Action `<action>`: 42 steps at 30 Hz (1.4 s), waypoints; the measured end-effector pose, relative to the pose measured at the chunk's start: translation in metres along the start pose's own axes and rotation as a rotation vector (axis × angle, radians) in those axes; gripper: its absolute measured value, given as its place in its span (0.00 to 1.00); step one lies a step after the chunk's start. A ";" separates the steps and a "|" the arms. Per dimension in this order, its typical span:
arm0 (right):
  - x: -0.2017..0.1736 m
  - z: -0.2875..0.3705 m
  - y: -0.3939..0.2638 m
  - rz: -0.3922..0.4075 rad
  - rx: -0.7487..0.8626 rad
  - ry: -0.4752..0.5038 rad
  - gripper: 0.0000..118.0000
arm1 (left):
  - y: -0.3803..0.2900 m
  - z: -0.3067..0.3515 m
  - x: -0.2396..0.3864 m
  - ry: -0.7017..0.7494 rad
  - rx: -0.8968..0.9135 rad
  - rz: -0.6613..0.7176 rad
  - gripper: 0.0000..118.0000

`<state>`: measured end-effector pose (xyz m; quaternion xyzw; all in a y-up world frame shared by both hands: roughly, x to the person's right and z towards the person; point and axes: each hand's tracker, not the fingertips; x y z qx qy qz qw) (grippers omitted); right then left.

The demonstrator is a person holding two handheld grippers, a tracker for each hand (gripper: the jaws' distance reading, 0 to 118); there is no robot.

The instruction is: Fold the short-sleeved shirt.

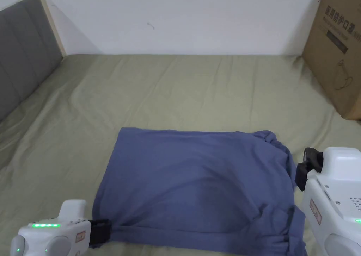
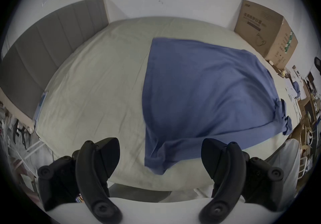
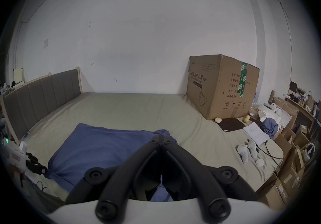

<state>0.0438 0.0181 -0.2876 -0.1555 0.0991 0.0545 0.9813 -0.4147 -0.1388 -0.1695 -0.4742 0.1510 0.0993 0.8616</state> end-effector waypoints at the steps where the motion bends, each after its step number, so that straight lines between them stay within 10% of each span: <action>1: 0.002 0.000 -0.002 -0.001 -0.010 -0.002 0.00 | -0.003 -0.005 -0.001 0.007 -0.012 0.015 0.83; 4: 0.003 0.000 -0.008 0.006 -0.036 -0.014 0.00 | -0.010 -0.017 -0.003 0.013 0.006 0.049 0.65; 7: 0.002 0.007 -0.014 0.004 -0.067 -0.027 0.00 | -0.011 -0.025 -0.005 -0.079 -0.017 0.122 0.07; 13: 0.024 -0.001 -0.062 -0.053 -0.274 -0.044 0.03 | -0.010 -0.019 0.006 -0.039 0.001 0.034 0.04; 16: 0.033 -0.017 -0.101 -0.080 -0.468 -0.003 0.79 | -0.008 -0.006 0.004 -0.052 0.052 0.043 0.03; 18: 0.029 -0.022 -0.128 -0.115 -0.557 -0.005 0.97 | -0.004 0.001 0.005 -0.058 0.065 0.044 0.03; 23: 0.028 -0.043 -0.170 -0.117 -0.681 0.008 0.86 | 0.002 0.008 0.007 -0.061 0.092 0.032 0.03; 29: 0.027 -0.055 -0.173 -0.134 -0.680 0.063 0.06 | 0.007 0.007 0.007 -0.061 0.095 0.019 0.03; 42: 0.033 -0.078 -0.080 -0.154 -0.440 0.063 0.05 | 0.077 0.002 0.004 -0.091 0.197 0.122 0.03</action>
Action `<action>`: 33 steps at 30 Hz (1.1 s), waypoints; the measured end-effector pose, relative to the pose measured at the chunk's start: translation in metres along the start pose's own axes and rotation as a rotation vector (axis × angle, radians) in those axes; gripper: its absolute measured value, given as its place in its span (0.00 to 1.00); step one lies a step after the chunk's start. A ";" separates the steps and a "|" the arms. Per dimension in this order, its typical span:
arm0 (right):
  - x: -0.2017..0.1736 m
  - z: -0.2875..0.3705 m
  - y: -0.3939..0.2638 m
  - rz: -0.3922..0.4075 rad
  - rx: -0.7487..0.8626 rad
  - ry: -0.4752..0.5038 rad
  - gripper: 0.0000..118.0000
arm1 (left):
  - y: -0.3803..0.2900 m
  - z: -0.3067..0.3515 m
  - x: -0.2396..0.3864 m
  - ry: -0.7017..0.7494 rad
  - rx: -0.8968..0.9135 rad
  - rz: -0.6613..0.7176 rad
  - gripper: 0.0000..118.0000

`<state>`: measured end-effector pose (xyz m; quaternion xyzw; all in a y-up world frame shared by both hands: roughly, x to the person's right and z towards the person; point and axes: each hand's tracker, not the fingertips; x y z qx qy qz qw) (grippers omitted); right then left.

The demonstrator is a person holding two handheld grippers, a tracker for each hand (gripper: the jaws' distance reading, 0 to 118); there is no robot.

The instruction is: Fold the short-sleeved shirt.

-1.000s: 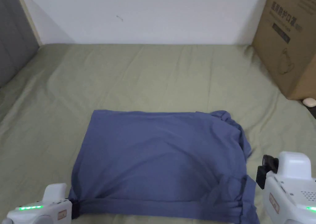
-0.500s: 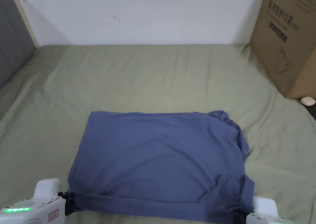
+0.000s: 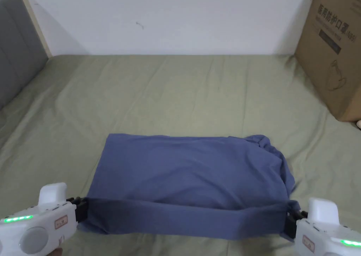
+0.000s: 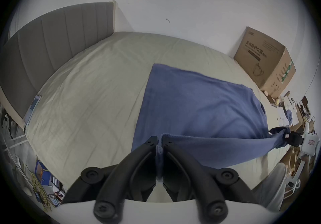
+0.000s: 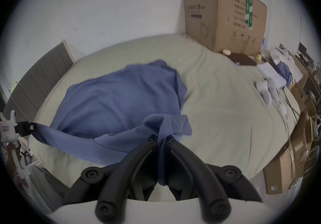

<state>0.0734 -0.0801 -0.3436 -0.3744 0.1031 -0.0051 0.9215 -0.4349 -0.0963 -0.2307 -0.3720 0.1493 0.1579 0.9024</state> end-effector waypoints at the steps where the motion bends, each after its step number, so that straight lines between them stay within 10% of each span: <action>1: -0.001 -0.008 0.010 0.005 0.005 -0.003 0.05 | 0.009 -0.007 0.002 0.001 0.006 0.000 0.03; 19: -0.005 -0.168 0.040 -0.037 -0.209 -0.088 0.06 | 0.046 -0.169 0.019 0.071 -0.238 -0.004 0.04; 21: -0.007 -0.159 0.043 -0.039 -0.198 -0.091 0.20 | 0.047 -0.160 0.018 0.066 -0.203 0.011 0.18; 24: -0.009 -0.134 0.055 -0.040 -0.165 -0.076 0.67 | 0.057 -0.143 0.019 -0.008 -0.214 0.051 0.75; 26: -0.012 -0.108 0.066 -0.042 -0.084 -0.045 0.85 | 0.065 -0.115 0.028 -0.043 -0.127 0.042 0.77; 33: -0.034 0.022 0.099 0.005 0.229 0.068 0.85 | 0.088 0.011 0.066 -0.092 0.223 -0.096 0.78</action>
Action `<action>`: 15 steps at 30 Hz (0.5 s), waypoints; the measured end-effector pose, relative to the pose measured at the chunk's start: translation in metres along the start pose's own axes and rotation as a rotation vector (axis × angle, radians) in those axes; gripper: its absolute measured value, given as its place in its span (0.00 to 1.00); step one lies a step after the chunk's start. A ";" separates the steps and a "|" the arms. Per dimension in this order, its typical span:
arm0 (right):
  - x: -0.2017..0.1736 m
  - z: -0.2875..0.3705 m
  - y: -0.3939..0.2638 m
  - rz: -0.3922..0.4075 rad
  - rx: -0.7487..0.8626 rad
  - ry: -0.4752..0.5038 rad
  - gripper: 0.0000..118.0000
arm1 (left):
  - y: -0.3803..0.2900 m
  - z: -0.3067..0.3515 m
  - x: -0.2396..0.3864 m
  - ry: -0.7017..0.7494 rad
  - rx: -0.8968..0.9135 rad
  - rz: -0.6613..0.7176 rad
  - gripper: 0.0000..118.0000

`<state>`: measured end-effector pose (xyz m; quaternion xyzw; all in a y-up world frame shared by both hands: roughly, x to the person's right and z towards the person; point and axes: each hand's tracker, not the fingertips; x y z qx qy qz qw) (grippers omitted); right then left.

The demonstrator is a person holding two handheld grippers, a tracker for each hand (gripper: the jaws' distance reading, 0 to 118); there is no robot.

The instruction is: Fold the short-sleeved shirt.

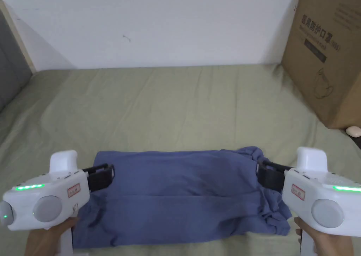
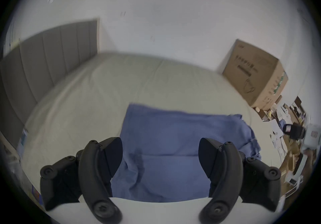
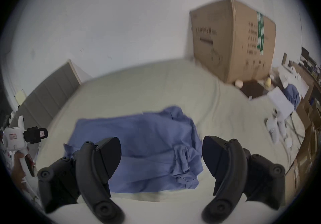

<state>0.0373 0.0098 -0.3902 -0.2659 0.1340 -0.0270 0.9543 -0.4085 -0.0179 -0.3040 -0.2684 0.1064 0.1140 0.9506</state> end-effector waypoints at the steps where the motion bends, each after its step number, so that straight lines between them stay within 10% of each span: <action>1: -0.005 0.017 0.004 0.016 0.048 -0.003 0.85 | 0.005 0.014 0.007 0.009 0.051 -0.027 0.78; 8: -0.025 0.092 0.000 0.104 0.292 -0.055 0.76 | -0.006 0.088 0.047 0.067 0.278 -0.170 0.75; 10: -0.029 0.104 -0.007 0.111 0.304 -0.070 0.44 | -0.016 0.100 0.054 0.097 0.330 -0.160 0.53; 12: -0.032 0.111 -0.015 0.121 0.309 -0.081 0.00 | -0.025 0.109 0.057 0.060 0.319 -0.146 0.00; 15: -0.032 0.118 -0.020 0.144 0.315 -0.084 0.00 | -0.034 0.109 0.054 0.011 0.285 -0.101 0.00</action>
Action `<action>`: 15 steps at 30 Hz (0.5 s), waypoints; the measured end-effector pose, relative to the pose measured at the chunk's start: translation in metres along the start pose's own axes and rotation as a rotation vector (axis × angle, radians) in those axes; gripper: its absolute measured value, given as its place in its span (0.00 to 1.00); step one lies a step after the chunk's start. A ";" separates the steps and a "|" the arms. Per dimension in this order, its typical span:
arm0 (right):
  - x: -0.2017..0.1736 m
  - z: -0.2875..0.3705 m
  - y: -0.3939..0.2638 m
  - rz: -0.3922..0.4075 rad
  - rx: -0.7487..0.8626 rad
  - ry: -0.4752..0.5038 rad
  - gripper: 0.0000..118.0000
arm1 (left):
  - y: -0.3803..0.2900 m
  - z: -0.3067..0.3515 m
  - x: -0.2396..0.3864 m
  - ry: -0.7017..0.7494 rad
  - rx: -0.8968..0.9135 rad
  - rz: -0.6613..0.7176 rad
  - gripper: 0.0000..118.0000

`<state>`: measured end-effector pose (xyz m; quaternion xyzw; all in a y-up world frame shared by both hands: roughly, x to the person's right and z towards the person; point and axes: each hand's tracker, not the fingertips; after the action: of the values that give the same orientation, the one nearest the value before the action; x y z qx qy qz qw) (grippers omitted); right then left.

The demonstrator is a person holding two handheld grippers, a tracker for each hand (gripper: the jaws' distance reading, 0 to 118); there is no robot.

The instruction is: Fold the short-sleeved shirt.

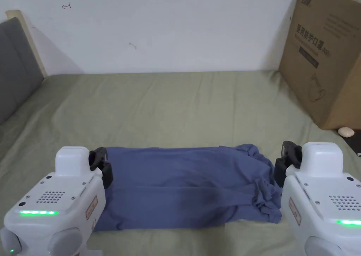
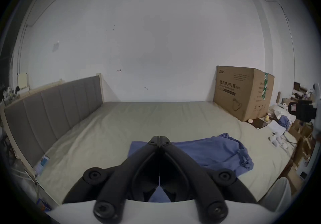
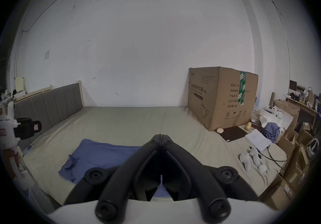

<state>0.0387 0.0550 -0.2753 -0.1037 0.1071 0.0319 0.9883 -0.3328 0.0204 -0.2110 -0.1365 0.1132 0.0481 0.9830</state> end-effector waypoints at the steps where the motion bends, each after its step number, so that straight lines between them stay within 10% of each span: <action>1: 0.001 0.000 0.000 0.003 -0.013 0.004 0.00 | -0.002 0.000 0.000 0.010 0.002 -0.006 0.00; 15: 0.003 -0.042 -0.017 -0.015 -0.105 -0.002 0.00 | -0.043 -0.069 -0.066 0.066 -0.299 0.087 0.00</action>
<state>0.0343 0.0301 -0.3127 -0.1564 0.1033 0.0301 0.9818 -0.4058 -0.0447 -0.2490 -0.2778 0.1427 0.1025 0.9444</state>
